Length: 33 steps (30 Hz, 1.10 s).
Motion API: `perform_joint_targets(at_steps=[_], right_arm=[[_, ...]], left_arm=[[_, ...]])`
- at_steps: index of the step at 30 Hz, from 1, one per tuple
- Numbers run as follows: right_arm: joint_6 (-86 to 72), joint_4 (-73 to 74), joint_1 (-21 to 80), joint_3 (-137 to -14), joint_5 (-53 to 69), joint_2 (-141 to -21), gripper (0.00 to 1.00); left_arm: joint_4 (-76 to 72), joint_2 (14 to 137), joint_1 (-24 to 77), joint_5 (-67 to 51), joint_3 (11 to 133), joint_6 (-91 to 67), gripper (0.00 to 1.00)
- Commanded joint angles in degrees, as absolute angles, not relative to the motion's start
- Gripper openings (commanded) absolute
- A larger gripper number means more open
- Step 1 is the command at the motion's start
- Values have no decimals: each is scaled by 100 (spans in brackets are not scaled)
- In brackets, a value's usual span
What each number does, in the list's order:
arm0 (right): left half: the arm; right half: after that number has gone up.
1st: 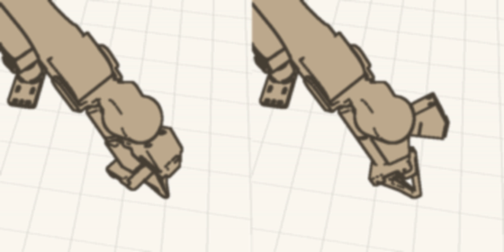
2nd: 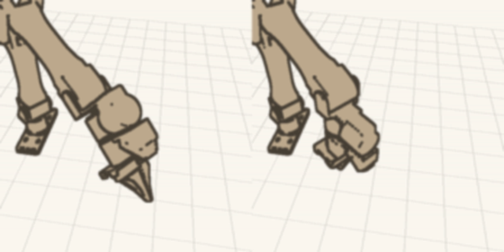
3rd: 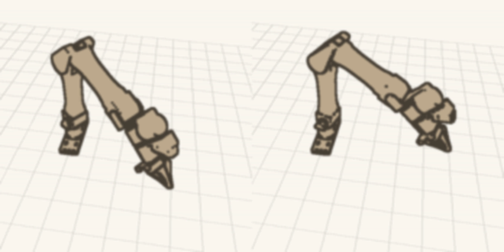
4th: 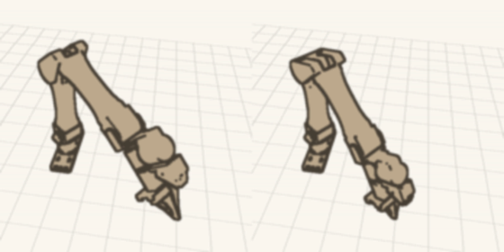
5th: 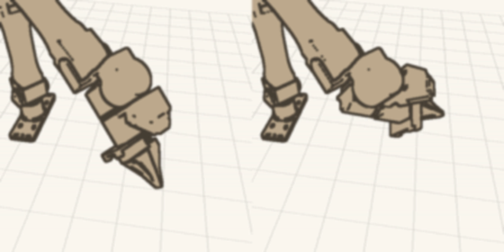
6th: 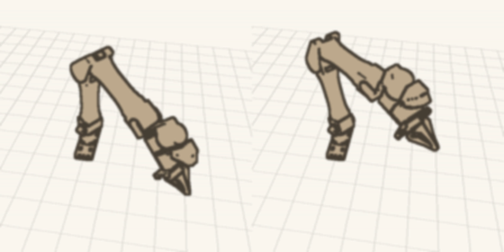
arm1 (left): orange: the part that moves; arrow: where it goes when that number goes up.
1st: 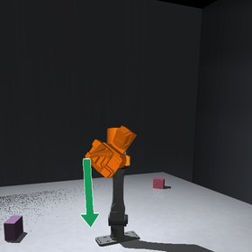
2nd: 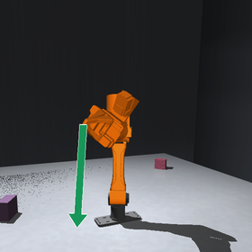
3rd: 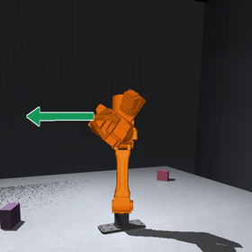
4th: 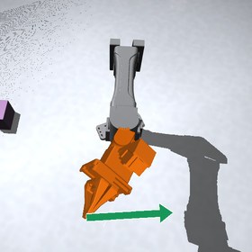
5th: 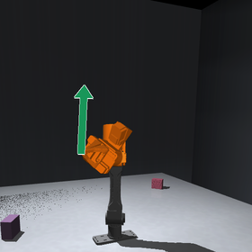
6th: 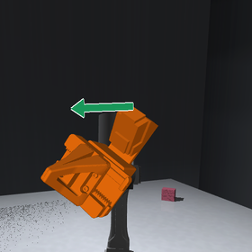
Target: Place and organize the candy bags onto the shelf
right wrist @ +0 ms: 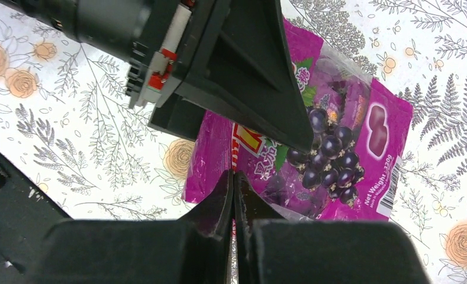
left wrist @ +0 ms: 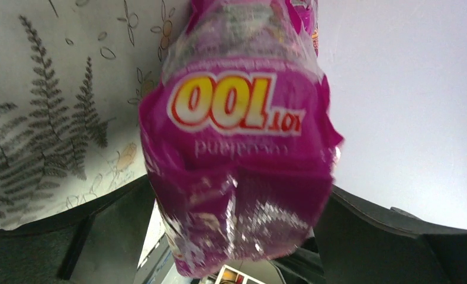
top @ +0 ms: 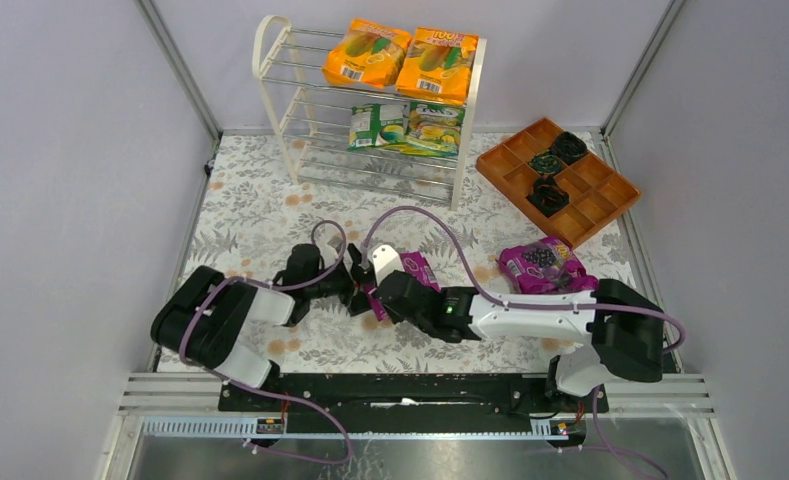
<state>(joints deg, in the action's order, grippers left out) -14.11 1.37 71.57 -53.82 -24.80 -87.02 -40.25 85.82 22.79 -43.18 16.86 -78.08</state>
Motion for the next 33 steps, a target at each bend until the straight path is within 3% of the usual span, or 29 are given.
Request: perform_joint_targets(at_steps=[1, 4, 7, 9, 11, 15, 19, 26, 33], right_arm=[[-1329, -453, 7088, -5328, -2332, -8187, 0], [-1339, -473, 7066, -5231, -2272, -8071, 0], [-1402, -464, 7066, -5135, -2268, -7969, 0], [-1442, -438, 7066, -5068, -2281, -7899, 6], [-1494, -402, 7066, -4999, -2335, -7826, 22], [-1694, -118, 7066, -5010, -2628, -7692, 69], [-2029, 865, 7063, -5362, -3228, -7405, 97], [-2289, 1793, 6968, -5497, -3909, -6299, 100], [-2427, 2118, 6898, -5113, -4271, -4853, 100]], left_arm=[[-5040, 8949, 2342, -4044, 1775, -7827, 99], [-5635, 9212, 2401, -3999, 1767, -8007, 95], [-6249, 9446, 2424, -3901, 1759, -8262, 83], [-6663, 9535, 2426, -3784, 1678, -8493, 77], [-6794, 9577, 2426, -3672, 1657, -8581, 69], [-7028, 9622, 2426, -3503, 1662, -8774, 58], [-7296, 9637, 2421, -3348, 1715, -9001, 53], [-8709, 10048, 2365, -2690, 2133, -9624, 52], [-8733, 10591, 2346, -1336, 2861, -9222, 54]])
